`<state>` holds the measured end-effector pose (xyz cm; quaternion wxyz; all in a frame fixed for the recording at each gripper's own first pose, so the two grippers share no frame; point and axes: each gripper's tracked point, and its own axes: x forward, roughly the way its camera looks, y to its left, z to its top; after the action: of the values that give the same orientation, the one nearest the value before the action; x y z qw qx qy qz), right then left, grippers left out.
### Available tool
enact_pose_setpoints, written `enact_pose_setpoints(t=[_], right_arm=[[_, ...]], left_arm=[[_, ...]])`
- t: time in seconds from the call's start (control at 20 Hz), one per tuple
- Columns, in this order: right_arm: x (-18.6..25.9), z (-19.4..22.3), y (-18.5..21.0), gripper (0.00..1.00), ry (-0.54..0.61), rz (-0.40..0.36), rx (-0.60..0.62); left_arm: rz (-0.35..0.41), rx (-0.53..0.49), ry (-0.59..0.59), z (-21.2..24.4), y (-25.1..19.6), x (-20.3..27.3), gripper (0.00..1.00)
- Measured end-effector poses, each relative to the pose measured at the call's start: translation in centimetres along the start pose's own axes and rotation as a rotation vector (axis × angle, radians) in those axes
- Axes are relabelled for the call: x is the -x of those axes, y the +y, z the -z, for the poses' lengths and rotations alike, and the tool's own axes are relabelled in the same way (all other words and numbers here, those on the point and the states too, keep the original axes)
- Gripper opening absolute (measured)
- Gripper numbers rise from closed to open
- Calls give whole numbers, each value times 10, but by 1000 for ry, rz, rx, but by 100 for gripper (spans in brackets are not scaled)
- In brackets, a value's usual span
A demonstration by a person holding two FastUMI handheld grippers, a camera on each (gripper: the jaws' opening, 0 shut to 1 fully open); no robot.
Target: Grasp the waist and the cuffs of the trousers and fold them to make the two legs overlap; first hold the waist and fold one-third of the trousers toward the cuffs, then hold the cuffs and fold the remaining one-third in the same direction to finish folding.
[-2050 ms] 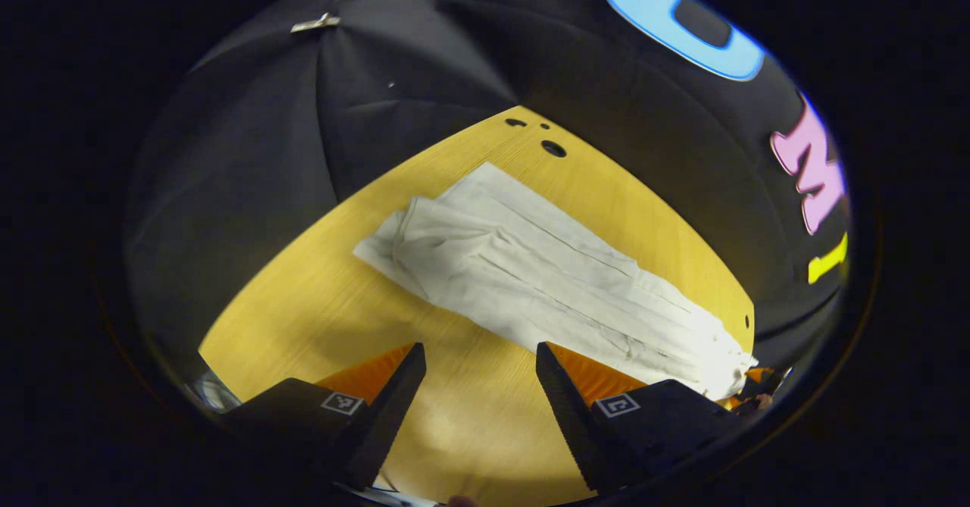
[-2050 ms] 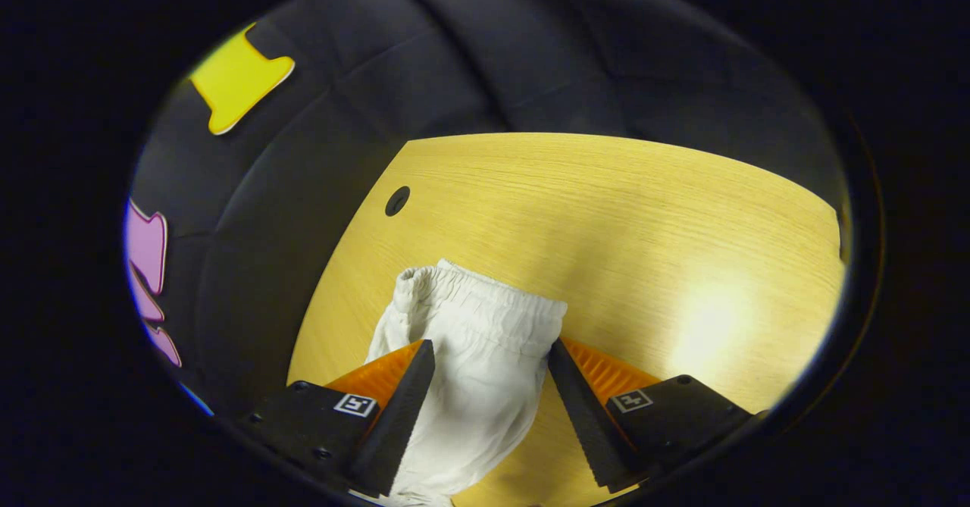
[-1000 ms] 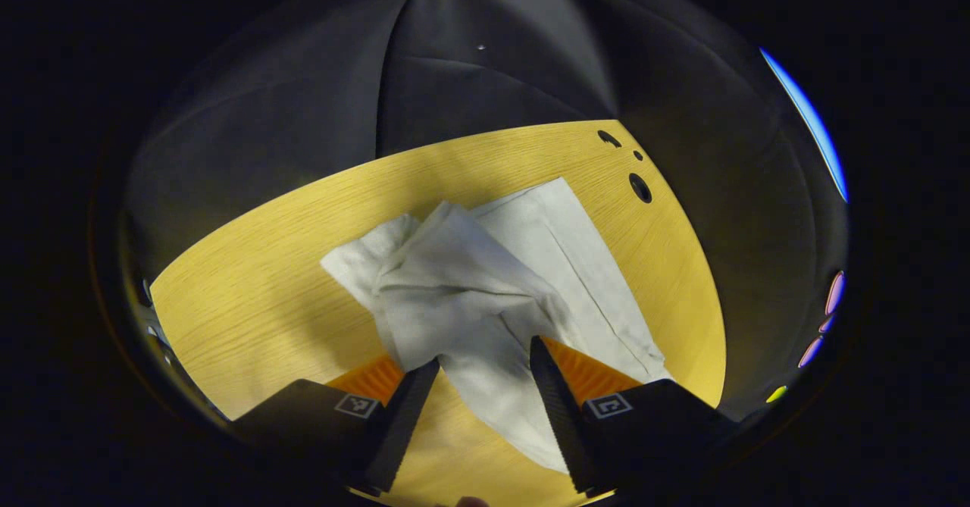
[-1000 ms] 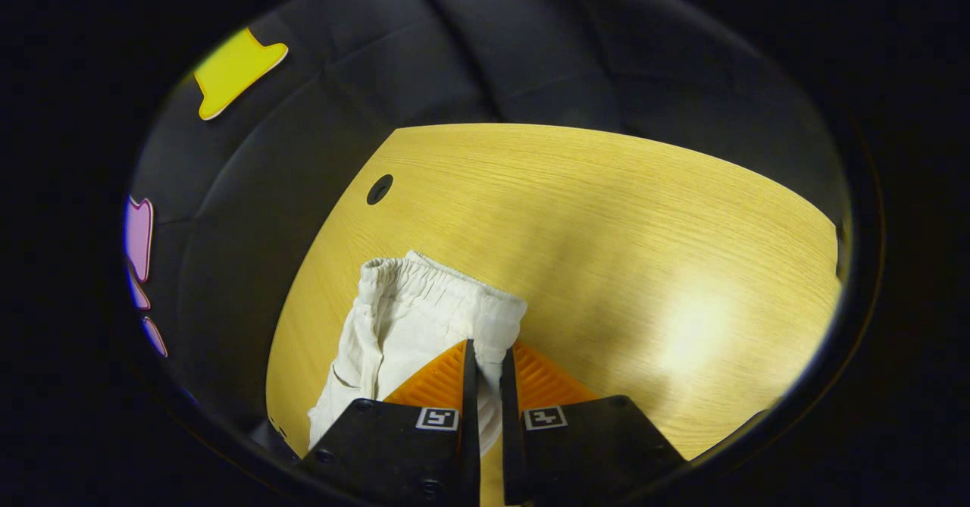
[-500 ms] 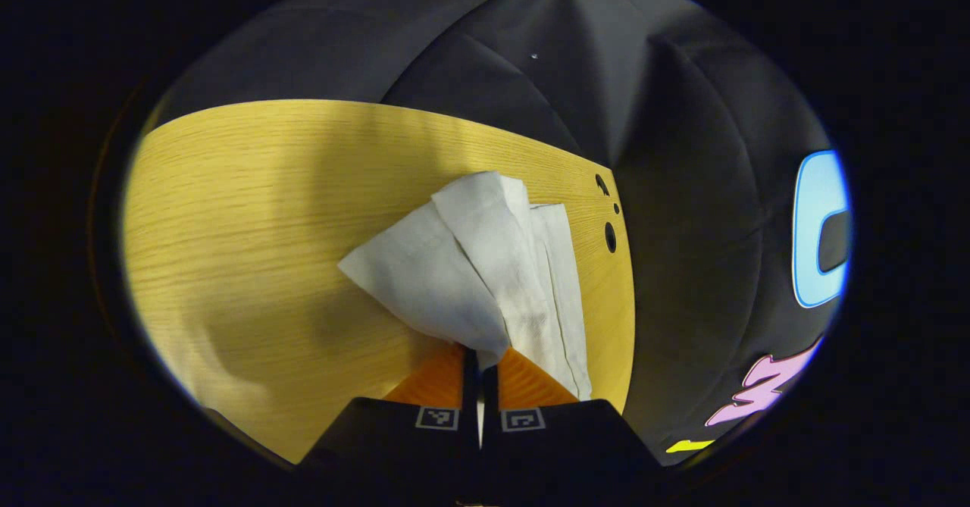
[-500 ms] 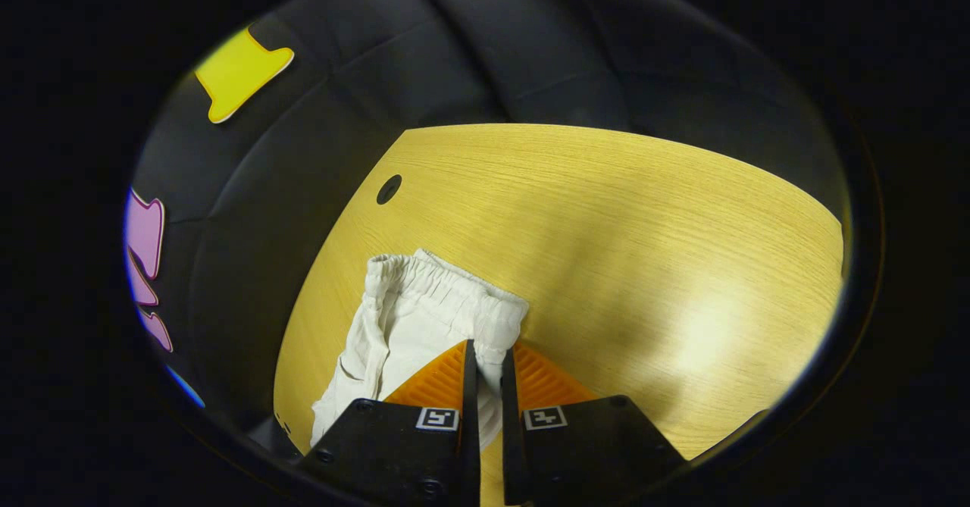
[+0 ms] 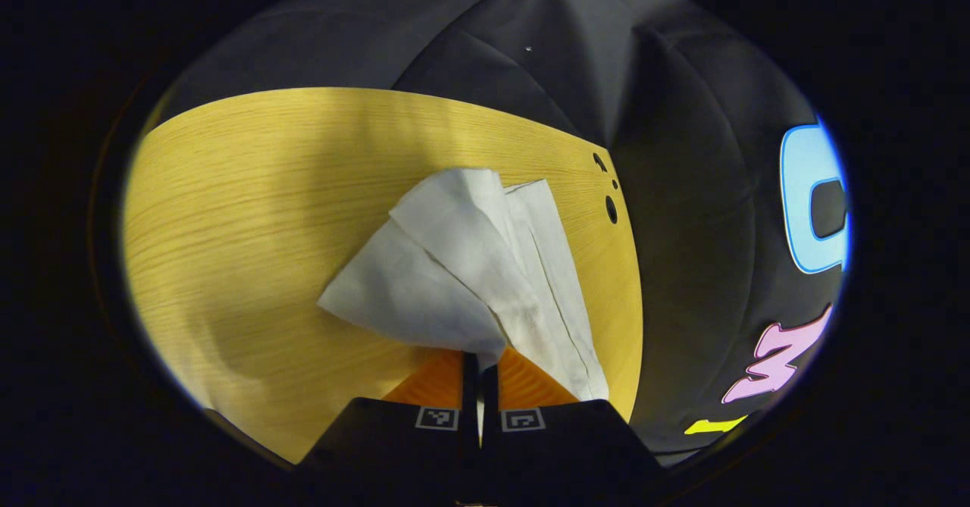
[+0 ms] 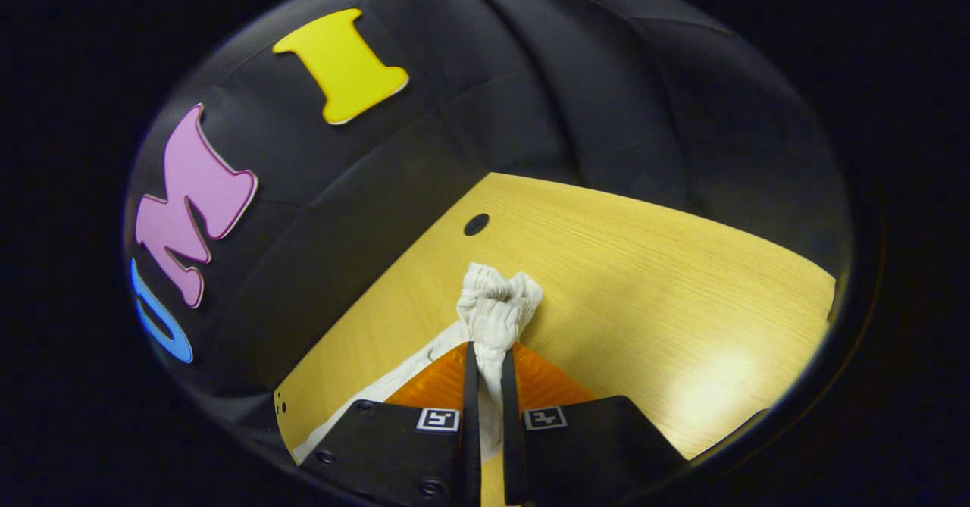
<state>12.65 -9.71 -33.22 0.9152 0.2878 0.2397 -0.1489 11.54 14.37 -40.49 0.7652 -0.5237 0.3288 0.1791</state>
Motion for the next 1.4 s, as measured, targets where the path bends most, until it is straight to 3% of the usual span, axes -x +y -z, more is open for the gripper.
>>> enact_pose_setpoints(t=[0.35,0.55,0.75,0.95,1.3,1.35,1.4], right_arm=[[50,-1,94,16,-50,-226,205],[68,39,155,16,-44,-316,277],[81,84,192,16,-13,-375,354],[79,137,209,16,55,-407,418],[65,237,199,16,225,-424,548],[64,250,197,22,251,-429,555],[65,263,195,16,283,-430,560]], left_arm=[[13,-59,38,7,0,-3,6],[14,-102,66,8,0,-6,6],[31,-119,78,6,0,-5,6],[44,-121,89,3,-1,-3,6],[53,-117,99,3,-1,-5,6],[53,-122,99,3,-1,-4,6],[54,-128,100,4,-1,-4,6]])
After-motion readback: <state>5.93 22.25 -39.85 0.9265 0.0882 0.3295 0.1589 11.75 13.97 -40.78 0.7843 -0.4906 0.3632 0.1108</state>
